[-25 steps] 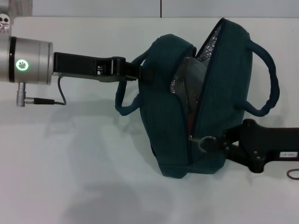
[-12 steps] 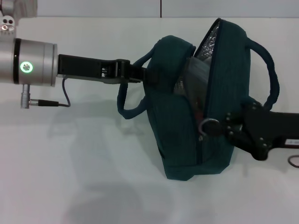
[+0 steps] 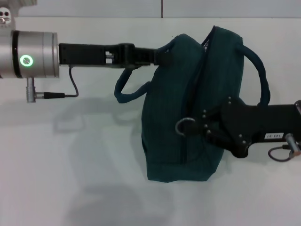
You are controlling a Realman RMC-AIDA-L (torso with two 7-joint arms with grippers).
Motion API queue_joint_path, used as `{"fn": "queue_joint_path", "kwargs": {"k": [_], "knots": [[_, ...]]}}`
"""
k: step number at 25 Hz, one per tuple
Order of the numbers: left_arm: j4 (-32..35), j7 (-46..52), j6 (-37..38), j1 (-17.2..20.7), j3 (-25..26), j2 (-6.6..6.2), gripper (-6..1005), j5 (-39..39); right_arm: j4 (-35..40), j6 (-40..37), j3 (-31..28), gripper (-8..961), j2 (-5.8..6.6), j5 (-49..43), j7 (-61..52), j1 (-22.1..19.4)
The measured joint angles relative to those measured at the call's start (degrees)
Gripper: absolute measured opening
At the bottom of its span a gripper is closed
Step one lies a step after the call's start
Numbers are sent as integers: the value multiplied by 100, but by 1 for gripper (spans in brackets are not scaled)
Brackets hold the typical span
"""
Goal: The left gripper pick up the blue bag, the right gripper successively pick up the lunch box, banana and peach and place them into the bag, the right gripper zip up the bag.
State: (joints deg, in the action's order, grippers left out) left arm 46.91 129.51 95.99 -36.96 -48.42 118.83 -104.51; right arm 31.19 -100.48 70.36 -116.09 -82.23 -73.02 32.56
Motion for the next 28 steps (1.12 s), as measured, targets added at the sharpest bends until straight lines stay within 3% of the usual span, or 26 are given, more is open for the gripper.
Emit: {"fn": "queue_joint_path", "kwargs": {"k": [4, 9, 14, 20, 24, 28], "knots": [[-189, -677, 11, 218, 29, -119, 226, 652, 0, 29, -34, 8, 17, 178, -4, -2], [-226, -1575, 163, 799, 251, -205, 388, 1252, -1, 126, -53, 8, 39, 434, -2, -34], [-838, -3087, 988, 1515, 272, -101, 533, 1717, -3, 341, -51, 8, 32, 665, -23, -31], [-1895, -4704, 1073, 2082, 245, 43, 641, 1675, -9, 511, -53, 9, 30, 903, 7, 20], [-2656, -5469, 882, 2151, 224, 76, 639, 1656, -83, 615, -28, 9, 5, 1227, 202, 97], [-3268, -6039, 518, 1942, 109, 109, 635, 1666, -274, 642, -13, 9, -4, 1435, 374, 253]]}}
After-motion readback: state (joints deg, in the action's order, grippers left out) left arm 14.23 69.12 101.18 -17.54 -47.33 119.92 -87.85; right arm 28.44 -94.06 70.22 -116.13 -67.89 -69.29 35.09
